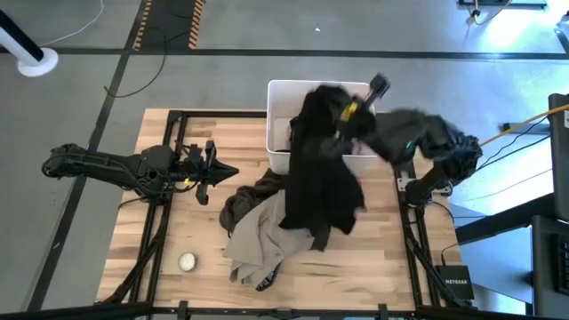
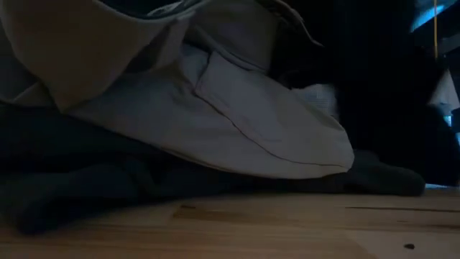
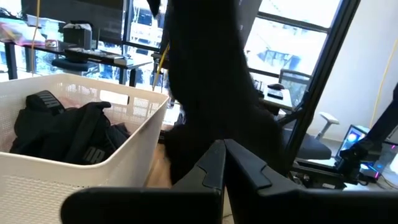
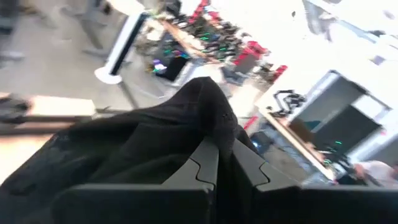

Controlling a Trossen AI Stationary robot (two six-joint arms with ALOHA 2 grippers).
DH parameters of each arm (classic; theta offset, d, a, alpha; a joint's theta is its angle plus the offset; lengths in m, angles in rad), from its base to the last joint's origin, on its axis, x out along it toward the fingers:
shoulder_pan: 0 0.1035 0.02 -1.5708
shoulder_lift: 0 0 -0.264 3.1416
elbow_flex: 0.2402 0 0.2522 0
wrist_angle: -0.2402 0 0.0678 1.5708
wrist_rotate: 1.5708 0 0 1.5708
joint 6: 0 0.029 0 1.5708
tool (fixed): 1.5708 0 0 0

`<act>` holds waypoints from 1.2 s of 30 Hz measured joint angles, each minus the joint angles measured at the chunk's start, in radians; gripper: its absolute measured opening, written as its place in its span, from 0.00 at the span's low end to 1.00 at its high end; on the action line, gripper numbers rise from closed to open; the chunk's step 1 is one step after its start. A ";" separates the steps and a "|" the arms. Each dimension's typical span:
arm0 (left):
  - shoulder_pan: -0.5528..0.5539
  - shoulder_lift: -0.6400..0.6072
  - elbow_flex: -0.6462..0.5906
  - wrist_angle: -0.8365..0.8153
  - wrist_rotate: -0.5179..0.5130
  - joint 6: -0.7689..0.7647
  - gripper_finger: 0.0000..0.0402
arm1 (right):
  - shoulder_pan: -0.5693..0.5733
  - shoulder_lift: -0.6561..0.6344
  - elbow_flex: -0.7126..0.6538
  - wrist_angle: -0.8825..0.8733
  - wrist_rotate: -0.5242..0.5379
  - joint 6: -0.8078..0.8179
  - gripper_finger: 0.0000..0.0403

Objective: Sort clothes
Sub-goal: Put the black shirt into the white laundry bin

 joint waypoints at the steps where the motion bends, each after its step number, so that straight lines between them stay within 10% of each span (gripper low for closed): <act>1: 0.000 0.000 0.000 0.000 0.000 0.000 0.00 | -0.019 -0.009 0.000 0.033 0.002 -0.026 0.05; 14: 0.000 0.000 0.000 0.001 0.000 -0.007 0.00 | -0.152 -0.032 0.000 0.615 -0.055 -0.486 0.05; 27: 0.000 0.000 0.000 0.052 0.000 0.044 0.00 | -0.279 -0.032 -0.001 1.209 -0.441 -0.715 0.05; 36: 0.002 0.000 0.000 0.065 0.000 0.132 0.00 | -0.445 -0.027 -0.012 1.033 -0.452 -0.585 0.05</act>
